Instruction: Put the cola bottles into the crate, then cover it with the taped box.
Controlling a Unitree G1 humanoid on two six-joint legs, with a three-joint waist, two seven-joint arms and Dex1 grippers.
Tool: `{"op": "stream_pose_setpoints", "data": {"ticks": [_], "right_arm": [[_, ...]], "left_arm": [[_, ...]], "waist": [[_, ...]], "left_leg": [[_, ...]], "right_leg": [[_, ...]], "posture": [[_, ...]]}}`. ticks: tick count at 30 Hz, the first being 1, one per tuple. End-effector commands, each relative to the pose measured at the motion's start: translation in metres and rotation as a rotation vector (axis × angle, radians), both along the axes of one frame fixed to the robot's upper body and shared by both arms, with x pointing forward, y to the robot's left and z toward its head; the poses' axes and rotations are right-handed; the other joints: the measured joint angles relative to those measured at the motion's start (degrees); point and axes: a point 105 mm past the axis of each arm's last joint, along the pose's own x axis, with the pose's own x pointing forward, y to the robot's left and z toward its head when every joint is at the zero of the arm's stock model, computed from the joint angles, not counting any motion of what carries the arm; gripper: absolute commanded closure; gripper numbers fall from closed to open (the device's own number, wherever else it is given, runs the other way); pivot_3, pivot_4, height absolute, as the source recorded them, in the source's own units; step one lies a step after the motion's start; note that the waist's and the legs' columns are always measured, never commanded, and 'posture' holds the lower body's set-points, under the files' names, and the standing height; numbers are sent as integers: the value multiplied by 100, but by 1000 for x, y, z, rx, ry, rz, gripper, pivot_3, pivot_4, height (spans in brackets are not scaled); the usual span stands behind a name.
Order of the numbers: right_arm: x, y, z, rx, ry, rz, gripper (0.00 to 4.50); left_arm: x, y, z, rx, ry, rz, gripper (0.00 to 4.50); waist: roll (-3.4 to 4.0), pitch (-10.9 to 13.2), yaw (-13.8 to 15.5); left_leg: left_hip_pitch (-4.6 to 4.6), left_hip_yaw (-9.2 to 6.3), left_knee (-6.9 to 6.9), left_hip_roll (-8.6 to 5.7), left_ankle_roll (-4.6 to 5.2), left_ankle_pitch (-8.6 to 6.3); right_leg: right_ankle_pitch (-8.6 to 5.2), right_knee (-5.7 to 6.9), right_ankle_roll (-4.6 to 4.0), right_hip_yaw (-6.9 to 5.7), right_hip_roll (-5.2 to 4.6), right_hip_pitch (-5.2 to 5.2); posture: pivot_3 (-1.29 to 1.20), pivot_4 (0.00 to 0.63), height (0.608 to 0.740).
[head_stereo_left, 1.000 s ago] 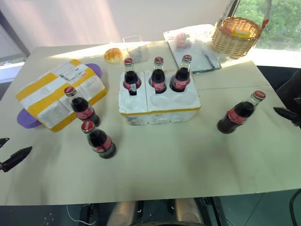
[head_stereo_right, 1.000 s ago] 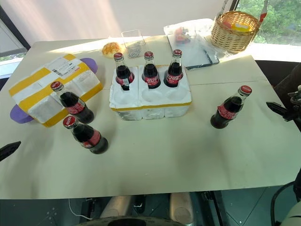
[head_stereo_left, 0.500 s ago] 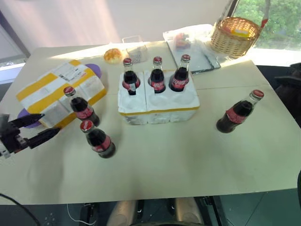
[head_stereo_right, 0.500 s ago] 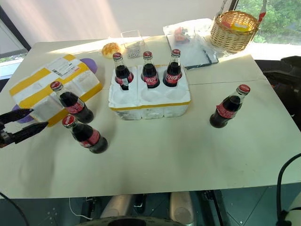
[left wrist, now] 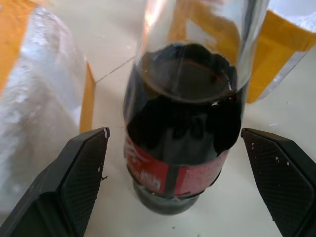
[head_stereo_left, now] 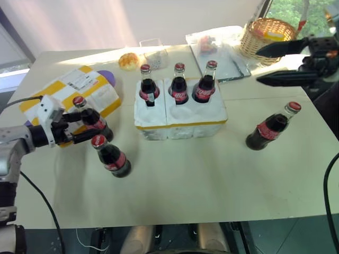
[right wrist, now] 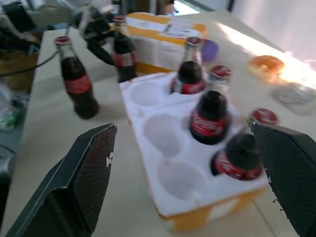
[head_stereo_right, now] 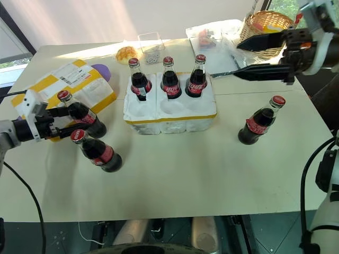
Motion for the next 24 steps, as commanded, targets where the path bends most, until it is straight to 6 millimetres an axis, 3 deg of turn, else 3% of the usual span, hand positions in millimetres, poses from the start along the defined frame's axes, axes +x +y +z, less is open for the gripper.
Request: {"op": "stream_pose_setpoints", "data": {"ticks": [1, 11, 14, 16, 24], "right_arm": [[-16, 10, 14, 24, -64, 51, 0], [-25, 23, 16, 43, -60, 86, 0], [-24, 24, 14, 39, -60, 82, 0], [-23, 23, 13, 39, -58, 76, 0], [-20, 20, 6, 32, -59, 44, 0]], "left_arm": [[5, -3, 4, 15, -34, -8, 27], [17, -10, -3, -29, -49, 23, 27], [18, -10, -2, -41, -50, 27, 878], [18, -9, -2, -41, -50, 30, 1709], [14, -15, 32, -103, -63, -41, 1691]], "waist": [[0, 0, -1], [-4, 0, -3], [-4, 0, -2], [-4, 0, -3], [-20, 7, -4]], "left_leg": [[0, 0, 0, 0, 0, 0], [0, 0, 17, 3, 2, 2], [0, 0, 17, 3, 2, 2], [0, 0, 17, 3, 2, 2], [0, 1, 19, 2, 2, 2]], "right_leg": [[0, 1, 0, 0, 0, 0], [3, 26, -4, 0, 1, -4], [3, 26, -4, 0, 1, -5], [3, 27, -4, 0, 1, -5], [3, 32, -4, 0, 1, -7]], "posture": [[0, 150, 740], [0, 150, 740], [0, 150, 740], [0, 150, 740], [0, 150, 740]]}}
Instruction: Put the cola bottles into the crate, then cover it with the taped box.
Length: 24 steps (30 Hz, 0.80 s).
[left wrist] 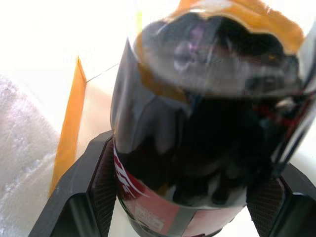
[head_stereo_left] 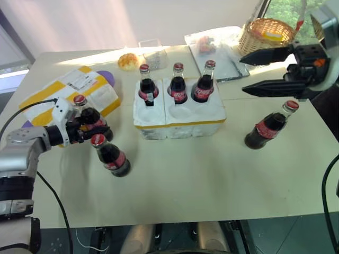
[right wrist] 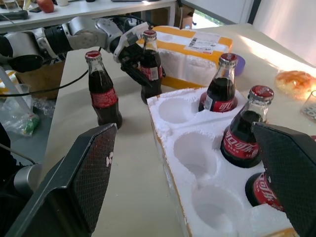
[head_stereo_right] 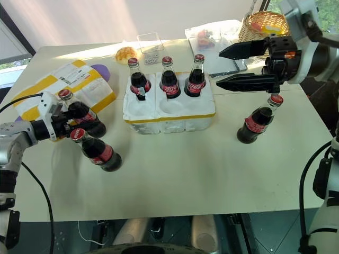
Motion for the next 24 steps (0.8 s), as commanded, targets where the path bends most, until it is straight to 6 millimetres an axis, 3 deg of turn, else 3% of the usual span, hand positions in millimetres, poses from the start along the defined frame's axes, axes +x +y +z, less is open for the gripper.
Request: {"op": "stream_pose_setpoints", "data": {"ticks": [1, 5, 13, 18, 24], "right_arm": [[-8, -1, 10, -9, -73, 1, 0], [-7, -3, 4, -4, -68, -31, 0], [-10, -11, -4, 10, -62, -101, 0], [-13, -16, -8, 27, -57, -158, 0], [-18, -22, -10, 47, -51, -214, 0]], "left_arm": [[-3, -4, 52, -20, -106, -78, 1691], [-4, -22, 86, -47, -115, -212, 1691], [8, -71, 133, -86, -142, -479, 1691], [28, -107, 134, -90, -160, -583, 1691], [38, -127, 125, -94, -155, -643, 1691]], "waist": [[-20, 12, 0], [-58, 34, 16], [-60, 35, 16], [-61, 35, 10], [-63, 36, -36]], "left_leg": [[0, 0, 0, 0, 0, 0], [-17, -3, 17, 1, -4, 3], [-54, -3, 73, -9, -5, 5], [-55, 0, 74, -8, -5, 6], [-57, 11, 74, -3, -9, 9]], "right_leg": [[0, 2, 0, 0, 0, -1], [0, 20, 0, -2, 3, -16], [4, 31, 8, -3, 0, -22], [4, 35, 9, -3, 1, -24], [5, 36, 10, 1, 1, -32]], "posture": [[0, 150, 740], [0, 150, 740], [0, 150, 740], [0, 150, 740], [0, 150, 740]]}}
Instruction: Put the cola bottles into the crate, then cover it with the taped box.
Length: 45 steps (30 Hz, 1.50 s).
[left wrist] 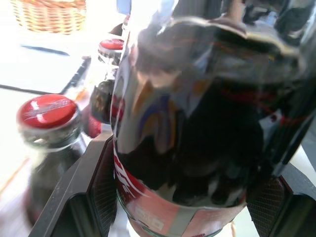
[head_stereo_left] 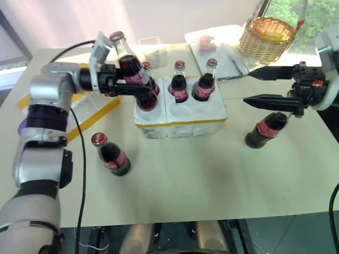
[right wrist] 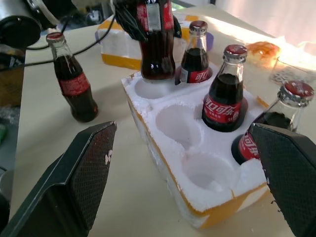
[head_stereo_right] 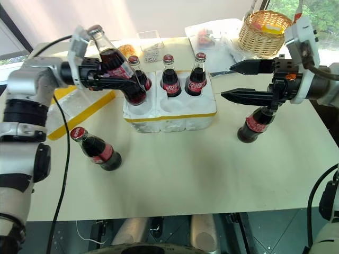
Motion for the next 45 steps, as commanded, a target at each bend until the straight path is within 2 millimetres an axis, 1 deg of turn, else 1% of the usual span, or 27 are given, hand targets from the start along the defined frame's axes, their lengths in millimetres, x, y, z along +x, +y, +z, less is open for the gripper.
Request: {"op": "stream_pose_setpoints", "data": {"ticks": [1, 3, 5, 8, 12, 14, 15, 16, 22, 25, 29, 31, 33, 35, 36, 37, 38, 40, 42, 45], "right_arm": [[-10, -4, 15, 2, -66, -26, 0], [-11, -5, 14, 6, -65, -39, 0], [-10, -5, 15, 15, -68, -51, 0], [-8, -7, 16, 30, -72, -66, 0], [-2, -14, 13, 38, -71, -86, 0], [1, -16, 11, 40, -73, -90, 0], [2, -16, 11, 41, -73, -89, 0], [3, -17, 10, 41, -73, -85, 0], [5, -16, 6, 10, -70, -38, 0], [11, -11, 9, 5, -77, -8, 0], [19, -2, 9, -7, -77, 46, 0], [25, 3, 9, -15, -81, 71, 0], [30, 8, 9, -23, -83, 96, 0], [35, 13, 9, -36, -84, 122, 0], [37, 16, 8, -50, -78, 145, 0], [39, 20, 7, -63, -70, 170, 0], [40, 22, 7, -72, -65, 187, 0], [40, 25, 7, -77, -36, 218, 0], [40, 28, 9, -78, -16, 248, 0], [44, 32, 13, -108, -64, 255, 0]], "left_arm": [[-3, -4, 17, 18, -98, -48, 1691], [-4, -7, 10, 47, -104, -65, 1691], [-3, -6, -4, 109, -121, -68, 1691], [-1, -3, -13, 158, -139, -58, 1691], [0, -3, -25, 204, -163, -56, 1691], [1, -3, -27, 205, -160, -49, 658], [1, -3, -28, 202, -153, -48, 263], [1, -3, -28, 200, -152, -49, 10], [2, 3, -26, 191, -171, -8, 10], [-4, 18, -8, 162, -197, 37, 10], [-28, 48, 18, 148, -232, 101, 10], [-43, 65, 24, 172, -243, 150, 10], [-63, 84, 23, 212, -232, 198, 10], [-84, 100, 15, 271, -212, 244, 10], [-100, 111, 5, 314, -179, 273, 10], [-117, 117, -5, 349, -142, 289, 10], [-129, 120, -11, 372, -116, 301, 10], [-150, 118, -23, 384, -67, 313, 10], [-165, 115, -35, 390, -37, 327, 10], [-177, 110, -54, 403, -21, 358, 10]], "waist": [[0, 0, 10], [0, 0, 31], [0, 0, 42], [0, 0, 45], [-1, 0, 45], [-1, 0, 27], [0, 0, 25], [0, 0, 29], [0, 0, 36], [-1, 0, 13], [0, 0, -37], [3, -2, -38], [4, -2, -19], [6, -1, 6], [2, 1, 98], [5, 1, 40], [8, 1, -20], [3, 5, -20], [3, 5, 22], [7, 3, 62]], "left_leg": [[-1, 1, 0, 1, 0, 0], [-2, 0, 0, 1, 5, -3], [-4, 0, 3, 0, 7, -4], [-5, 0, 4, -2, 11, -7], [-5, 0, 4, -2, 11, -6], [-6, 1, 4, -2, 11, -7], [-5, 1, 4, -1, 12, -7], [-5, 1, 4, -1, 12, -7], [-4, 1, 7, -1, 15, -8], [-5, 1, 8, -2, 14, -8], [-5, 1, 5, 5, 5, -3], [-4, 2, 3, 7, 3, -2], [-3, 2, 2, 7, 0, 0], [-2, 3, 0, 7, 1, -1], [-2, 2, 0, 7, 4, -4], [-4, -12, 3, 4, 9, -6], [-1, -6, -1, 4, 11, -9], [6, 12, -9, 5, 2, -5], [3, 14, -10, 14, 7, -11], [10, 8, -10, 15, 20, -21]], "right_leg": [[0, 1, 0, 1, 0, -1], [0, 2, 0, 0, 0, -2], [0, 1, 0, 1, -1, -1], [1, 0, 1, 1, -4, 0], [1, 0, 1, 1, -4, 0], [1, 0, 1, 1, -4, -1], [1, 1, 1, 1, -4, -1], [1, 2, 1, 1, -3, -1], [1, 3, 2, 0, -3, 1], [2, 3, 3, 1, -2, 0], [2, 4, 3, 6, 3, -6], [1, 4, 3, 8, 6, -9], [1, 3, 2, 11, 7, -9], [1, 3, 2, 16, 7, -9], [1, 4, 2, 15, 7, -8], [1, 1, 0, 7, 10, -3], [4, -4, -3, 19, 8, -3], [3, -4, -4, 35, 7, -8], [2, -9, -5, 34, 13, -10], [2, -10, -6, 30, 13, 1]], "posture": [[0, 150, 740], [0, 150, 740], [0, 150, 740], [0, 150, 740], [0, 150, 740], [0, 150, 740], [0, 150, 740], [0, 150, 740], [0, 150, 740], [0, 150, 740], [0, 150, 740], [0, 150, 740], [0, 150, 740], [0, 150, 740], [0, 150, 740], [0, 150, 740], [0, 150, 740], [0, 150, 740], [0, 150, 740], [0, 150, 740]]}}
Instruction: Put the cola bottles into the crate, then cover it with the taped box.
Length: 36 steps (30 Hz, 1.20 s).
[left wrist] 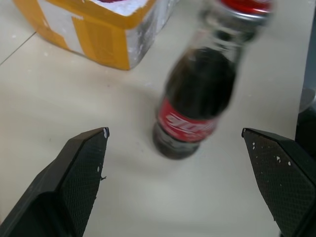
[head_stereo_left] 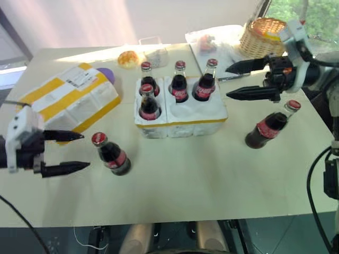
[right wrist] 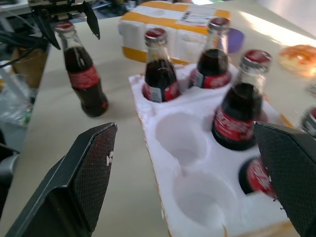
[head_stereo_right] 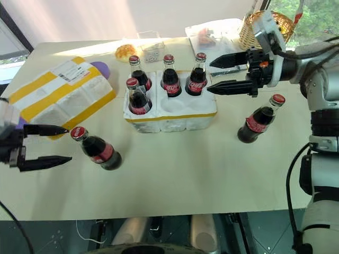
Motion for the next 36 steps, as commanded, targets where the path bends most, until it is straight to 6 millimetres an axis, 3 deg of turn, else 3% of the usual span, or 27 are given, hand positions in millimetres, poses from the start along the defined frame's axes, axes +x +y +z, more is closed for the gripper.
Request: {"op": "stream_pose_setpoints", "data": {"ticks": [1, 9, 24, 27, 29, 32, 36], "right_arm": [[0, 3, 15, -22, -93, 9, 0], [-6, 3, 22, -33, -92, 30, 0], [-18, -6, 27, -27, -88, -6, 0], [-19, -9, 27, -14, -89, -27, 0], [-20, -10, 26, -8, -87, -37, 0], [-21, -12, 24, -5, -88, -50, 0], [-20, -14, 22, 5, -85, -71, 0]], "left_arm": [[-10, -8, -3, 21, -55, 19, 10], [2, -31, -31, -37, -104, 74, 10], [37, -54, -56, -156, -109, 94, 10], [39, -61, -53, -217, -106, 83, 767], [37, -63, -52, -220, -91, 65, 1721], [32, -63, -41, -245, -51, 13, 1689], [32, -69, -11, -318, -15, -78, 1689]], "waist": [[1, 0, 18], [0, -1, -10], [1, -1, -3], [1, -1, 7], [0, -2, 3], [0, -1, -2], [-2, 0, 13]], "left_leg": [[10, 0, 0, -1, 0, 0], [20, 1, 0, 0, -2, 0], [19, 2, -1, -1, -1, 0], [19, 2, -1, -2, -1, 0], [19, 2, -1, -1, -1, 0], [19, 2, -1, -1, -1, 0], [17, 1, 1, -1, -1, 1]], "right_leg": [[0, 1, 0, 0, -1, 10], [1, 2, -3, 1, 0, 14], [2, 2, -4, 2, -1, 12], [3, 2, -3, 2, -2, 13], [3, 3, -3, 2, -2, 13], [3, 3, -3, 2, -2, 12], [3, 3, -3, 1, 0, 11]], "posture": [[0, 150, 740], [0, 150, 740], [0, 150, 740], [0, 150, 740], [0, 150, 740], [0, 150, 740], [0, 150, 740]]}}
